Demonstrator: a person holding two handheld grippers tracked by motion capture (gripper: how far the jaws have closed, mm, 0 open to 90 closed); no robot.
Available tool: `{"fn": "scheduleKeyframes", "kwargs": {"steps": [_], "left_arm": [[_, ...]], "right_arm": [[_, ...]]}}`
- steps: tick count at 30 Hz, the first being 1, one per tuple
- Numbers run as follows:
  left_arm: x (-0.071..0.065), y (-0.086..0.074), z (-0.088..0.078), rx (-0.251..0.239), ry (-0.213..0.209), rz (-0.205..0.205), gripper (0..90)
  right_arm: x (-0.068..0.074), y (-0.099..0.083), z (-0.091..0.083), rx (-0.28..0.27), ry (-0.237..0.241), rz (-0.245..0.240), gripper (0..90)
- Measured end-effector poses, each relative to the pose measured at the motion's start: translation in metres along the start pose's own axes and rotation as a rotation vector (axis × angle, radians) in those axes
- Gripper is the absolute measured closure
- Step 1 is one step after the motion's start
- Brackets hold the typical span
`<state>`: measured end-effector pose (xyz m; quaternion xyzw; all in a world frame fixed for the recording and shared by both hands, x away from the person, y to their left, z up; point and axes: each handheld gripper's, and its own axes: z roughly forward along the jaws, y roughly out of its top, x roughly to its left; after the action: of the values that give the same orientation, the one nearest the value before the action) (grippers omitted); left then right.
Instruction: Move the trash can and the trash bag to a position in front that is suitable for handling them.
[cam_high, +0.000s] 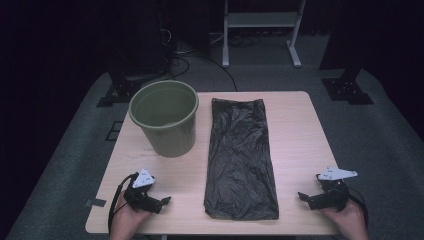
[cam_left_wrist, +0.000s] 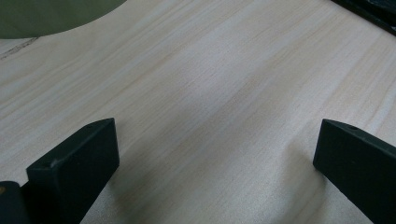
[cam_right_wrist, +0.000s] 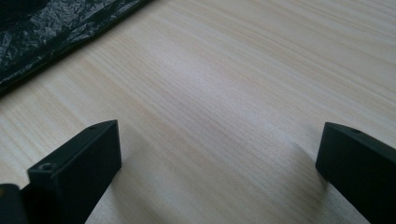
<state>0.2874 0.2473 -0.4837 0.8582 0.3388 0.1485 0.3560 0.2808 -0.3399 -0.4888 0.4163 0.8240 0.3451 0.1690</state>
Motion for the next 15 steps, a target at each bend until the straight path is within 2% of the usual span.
{"fn": "scheduleKeyframes", "kwargs": {"steps": [2,4,6,9,12,15], "left_arm": [[0.0,0.0,0.0,0.0,0.0,0.0,0.0],[0.0,0.0,0.0,0.0,0.0,0.0,0.0],[0.0,0.0,0.0,0.0,0.0,0.0,0.0],[0.0,0.0,0.0,0.0,0.0,0.0,0.0],[0.0,0.0,0.0,0.0,0.0,0.0,0.0],[0.0,0.0001,0.0,0.0,0.0,0.0,0.0]], "right_arm": [[-0.0006,-0.0003,-0.0009,-0.009,-0.011,0.01,4.3],[-0.002,-0.0013,-0.0037,-0.026,-0.012,0.014,14.4],[-0.0023,-0.002,-0.0052,-0.036,-0.01,0.011,18.6],[0.0,-0.0018,-0.0069,-0.05,0.001,0.001,32.2],[0.0018,-0.0003,-0.0063,-0.05,0.003,-0.001,35.2],[0.0013,0.0006,-0.0072,-0.049,0.006,0.024,40.4]]}}
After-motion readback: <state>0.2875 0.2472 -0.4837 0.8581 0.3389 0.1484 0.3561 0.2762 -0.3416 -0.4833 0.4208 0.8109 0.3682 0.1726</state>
